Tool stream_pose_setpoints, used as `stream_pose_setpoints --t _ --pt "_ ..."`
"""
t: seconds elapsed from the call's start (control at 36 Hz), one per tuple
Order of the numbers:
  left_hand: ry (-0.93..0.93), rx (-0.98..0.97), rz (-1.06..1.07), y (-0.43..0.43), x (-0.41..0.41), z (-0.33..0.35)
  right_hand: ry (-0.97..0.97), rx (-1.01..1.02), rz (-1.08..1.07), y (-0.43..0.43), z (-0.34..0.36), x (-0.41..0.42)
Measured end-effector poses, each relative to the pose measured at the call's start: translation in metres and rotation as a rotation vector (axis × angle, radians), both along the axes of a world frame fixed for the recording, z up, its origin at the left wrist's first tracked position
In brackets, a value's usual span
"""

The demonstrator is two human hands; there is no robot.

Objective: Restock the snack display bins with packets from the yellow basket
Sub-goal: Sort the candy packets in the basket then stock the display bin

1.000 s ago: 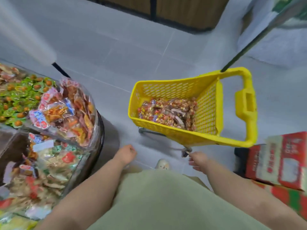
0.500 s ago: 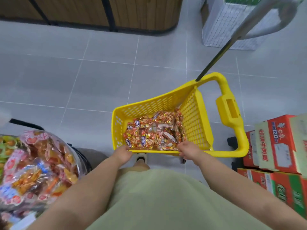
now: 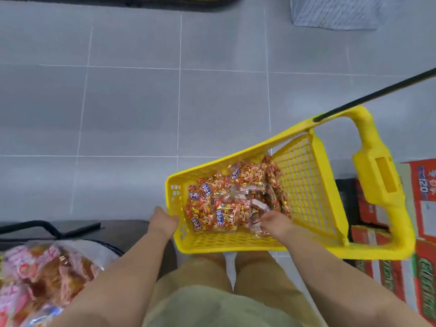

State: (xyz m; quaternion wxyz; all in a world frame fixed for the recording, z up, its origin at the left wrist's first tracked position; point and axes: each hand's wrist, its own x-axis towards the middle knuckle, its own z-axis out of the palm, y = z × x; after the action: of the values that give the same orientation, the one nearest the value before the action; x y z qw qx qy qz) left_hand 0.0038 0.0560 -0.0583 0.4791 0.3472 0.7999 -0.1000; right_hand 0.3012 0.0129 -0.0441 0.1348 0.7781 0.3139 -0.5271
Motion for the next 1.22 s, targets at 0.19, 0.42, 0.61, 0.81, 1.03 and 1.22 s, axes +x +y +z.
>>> stream_pose_setpoints --t 0.19,0.42,0.61,0.81,1.03,1.22 --pt "-0.003 0.128 0.244 0.013 0.014 -0.054 -0.070 -0.096 0.206 -0.002 -0.041 0.007" --pt "0.161 0.308 0.292 0.004 0.017 -0.085 -0.167 -0.058 0.280 -0.011 -0.088 0.019" --pt "0.183 0.325 0.301 0.004 0.017 -0.089 -0.108 -0.148 0.506 -0.002 -0.106 0.023" --pt "0.173 0.329 0.309 0.004 0.018 -0.087 -0.096 -0.165 0.597 -0.006 -0.106 0.022" --pt "0.099 0.368 0.301 0.008 0.021 -0.070 -0.070 0.114 0.486 0.018 -0.045 0.041" --pt "0.103 0.683 0.121 0.012 0.067 -0.038 0.164 0.275 -0.143 0.044 -0.003 0.058"
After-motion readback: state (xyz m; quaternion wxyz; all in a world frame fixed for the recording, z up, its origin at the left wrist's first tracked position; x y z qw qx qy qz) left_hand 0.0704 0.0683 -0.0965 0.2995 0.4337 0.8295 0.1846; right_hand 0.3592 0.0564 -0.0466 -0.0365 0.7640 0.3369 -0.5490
